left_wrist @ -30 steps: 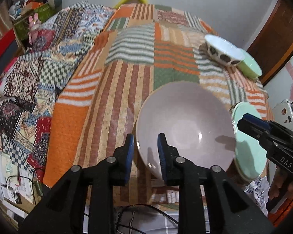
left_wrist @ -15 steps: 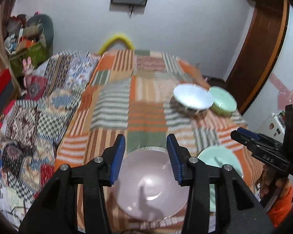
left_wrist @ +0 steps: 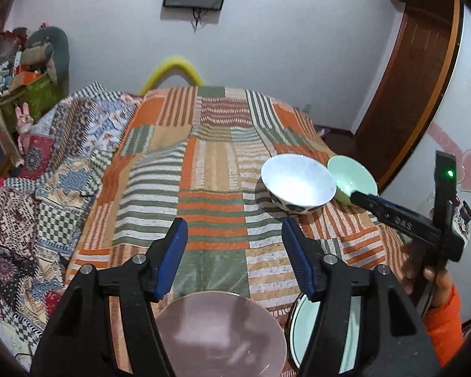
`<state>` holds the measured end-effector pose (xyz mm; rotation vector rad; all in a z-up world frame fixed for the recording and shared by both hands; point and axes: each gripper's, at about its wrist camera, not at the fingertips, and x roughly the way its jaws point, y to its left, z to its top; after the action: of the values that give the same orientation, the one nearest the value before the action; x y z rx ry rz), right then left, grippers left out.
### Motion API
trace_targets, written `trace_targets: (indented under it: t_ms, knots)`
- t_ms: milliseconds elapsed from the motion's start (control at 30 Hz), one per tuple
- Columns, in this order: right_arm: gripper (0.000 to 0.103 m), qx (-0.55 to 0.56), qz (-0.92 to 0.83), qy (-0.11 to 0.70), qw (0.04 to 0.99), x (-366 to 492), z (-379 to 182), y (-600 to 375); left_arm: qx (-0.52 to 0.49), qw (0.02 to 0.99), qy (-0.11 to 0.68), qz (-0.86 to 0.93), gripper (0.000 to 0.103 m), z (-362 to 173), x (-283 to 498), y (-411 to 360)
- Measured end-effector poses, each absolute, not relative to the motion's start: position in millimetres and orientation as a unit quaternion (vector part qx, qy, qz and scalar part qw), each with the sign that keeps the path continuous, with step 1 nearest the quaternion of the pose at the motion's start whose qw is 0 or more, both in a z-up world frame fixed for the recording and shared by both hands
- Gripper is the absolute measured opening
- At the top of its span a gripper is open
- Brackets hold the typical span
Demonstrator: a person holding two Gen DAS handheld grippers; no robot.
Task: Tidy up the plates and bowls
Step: 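Close both grippers on the rim of the white spotted bowl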
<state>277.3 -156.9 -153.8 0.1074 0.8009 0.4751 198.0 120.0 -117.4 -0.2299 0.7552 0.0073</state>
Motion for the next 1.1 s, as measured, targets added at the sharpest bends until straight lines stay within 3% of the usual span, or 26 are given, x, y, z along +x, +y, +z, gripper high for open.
trace_targets:
  t_ms: [333, 600, 1033, 1100]
  knots:
    - [0.051, 0.049, 0.208, 0.434, 0.875, 331.6, -192.7, -145.1, -0.124, 0.901, 0.416, -0.006, 0.062, -161.3, 244.6, 121.6]
    - [0.033, 0.009, 0.227, 0.434, 0.872, 339.2, -201.3, -140.8, -0.12, 0.892, 0.436, -0.014, 0.062, -180.2, 274.8, 115.0]
    - [0.028, -0.04, 0.311, 0.443, 0.84, 319.7, -209.6, -130.7, -0.108, 0.873, 0.476, -0.018, 0.062, -210.7, 327.5, 91.8]
    - [0.028, -0.037, 0.321, 0.443, 0.836, 315.1, -209.6, -130.9, -0.106, 0.873, 0.476, -0.014, 0.057, -213.7, 332.8, 90.4]
